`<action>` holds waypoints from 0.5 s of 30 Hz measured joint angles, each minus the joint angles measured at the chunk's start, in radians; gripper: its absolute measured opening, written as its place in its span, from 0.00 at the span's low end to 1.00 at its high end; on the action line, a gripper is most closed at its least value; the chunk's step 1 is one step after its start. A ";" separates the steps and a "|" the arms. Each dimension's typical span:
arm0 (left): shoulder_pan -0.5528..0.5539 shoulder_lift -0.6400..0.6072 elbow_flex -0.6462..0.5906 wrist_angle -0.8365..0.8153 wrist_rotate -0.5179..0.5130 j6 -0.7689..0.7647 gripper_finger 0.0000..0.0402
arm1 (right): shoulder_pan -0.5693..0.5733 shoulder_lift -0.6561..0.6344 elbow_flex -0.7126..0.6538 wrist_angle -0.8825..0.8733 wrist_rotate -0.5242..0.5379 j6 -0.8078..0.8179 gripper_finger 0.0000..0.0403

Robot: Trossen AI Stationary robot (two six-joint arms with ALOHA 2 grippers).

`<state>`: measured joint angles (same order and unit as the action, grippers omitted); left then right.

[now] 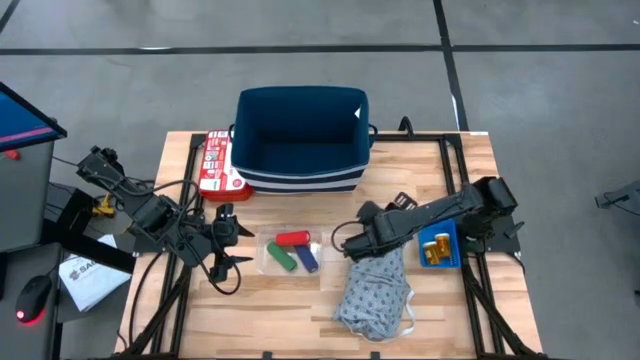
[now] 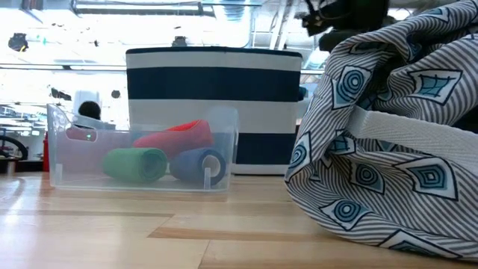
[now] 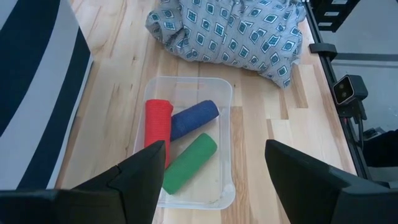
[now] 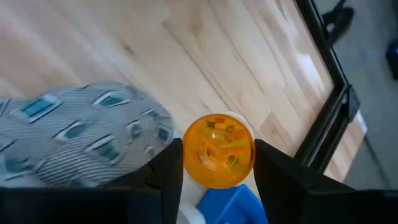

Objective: Pick & place medical supplies in basket/bin
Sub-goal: Put the orange pill bottle into the small blue bin

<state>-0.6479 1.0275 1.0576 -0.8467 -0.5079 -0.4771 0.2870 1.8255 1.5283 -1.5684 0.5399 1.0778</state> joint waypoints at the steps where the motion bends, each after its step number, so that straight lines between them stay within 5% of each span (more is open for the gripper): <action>1: 0.000 0.000 0.000 0.000 0.000 -0.002 0.66 | 0.000 -0.022 -0.027 -0.001 -0.001 0.019 0.39; 7: 0.000 0.000 0.000 0.001 0.000 -0.009 0.66 | -0.001 -0.175 -0.186 -0.003 -0.047 0.157 0.35; 15: 0.000 0.000 0.000 0.001 0.000 -0.027 0.66 | 0.054 -0.326 -0.270 -0.003 -0.096 0.266 0.14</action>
<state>-0.6479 1.0275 1.0576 -0.8459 -0.5079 -0.5038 0.3407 1.4993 1.2583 -1.5711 0.4434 1.3433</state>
